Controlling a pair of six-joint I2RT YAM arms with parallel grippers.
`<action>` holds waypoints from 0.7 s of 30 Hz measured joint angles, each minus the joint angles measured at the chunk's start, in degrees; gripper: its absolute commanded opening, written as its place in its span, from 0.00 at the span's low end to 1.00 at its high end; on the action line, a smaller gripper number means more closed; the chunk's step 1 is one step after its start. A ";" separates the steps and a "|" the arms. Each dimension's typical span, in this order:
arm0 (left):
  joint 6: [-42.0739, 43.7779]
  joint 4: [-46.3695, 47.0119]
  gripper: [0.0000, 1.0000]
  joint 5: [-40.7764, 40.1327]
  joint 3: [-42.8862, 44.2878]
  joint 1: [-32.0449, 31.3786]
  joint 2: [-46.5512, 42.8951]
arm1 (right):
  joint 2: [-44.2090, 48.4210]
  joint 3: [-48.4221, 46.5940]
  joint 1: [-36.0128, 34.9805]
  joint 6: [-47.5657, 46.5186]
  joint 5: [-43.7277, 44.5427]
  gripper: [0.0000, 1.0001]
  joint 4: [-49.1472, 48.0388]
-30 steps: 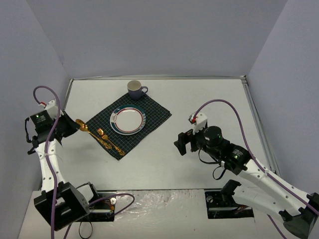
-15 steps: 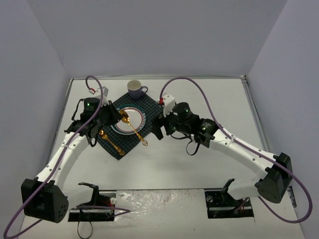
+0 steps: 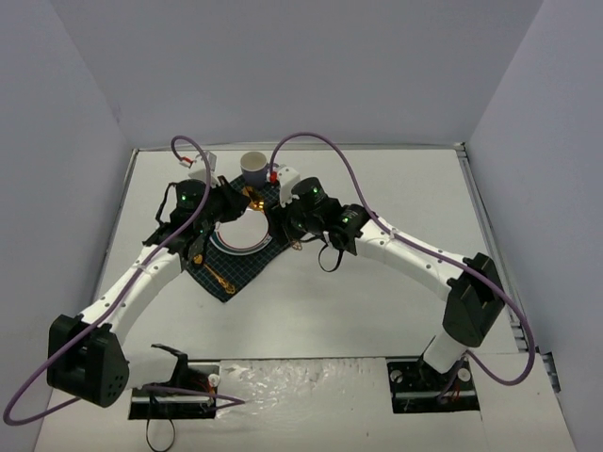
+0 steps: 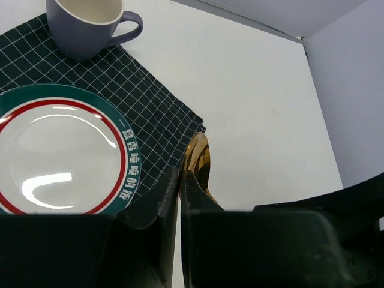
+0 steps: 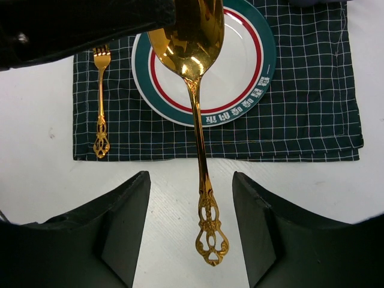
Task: Set the dinner table for one person
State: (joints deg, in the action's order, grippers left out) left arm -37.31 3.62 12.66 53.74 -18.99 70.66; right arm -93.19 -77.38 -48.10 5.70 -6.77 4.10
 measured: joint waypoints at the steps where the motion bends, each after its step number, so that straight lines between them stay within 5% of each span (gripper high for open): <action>1: -0.18 0.57 0.00 -0.07 -0.21 -0.04 0.01 | -0.63 -0.16 0.00 -0.05 0.24 0.48 0.03; 21: -0.47 5.15 0.00 1.60 -1.03 -0.19 1.37 | -3.45 -1.92 0.00 -2.69 2.66 0.29 0.15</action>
State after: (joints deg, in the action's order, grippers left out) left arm -37.78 8.77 14.26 52.72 -19.18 72.03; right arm -96.64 -79.31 -48.10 3.01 -4.11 4.25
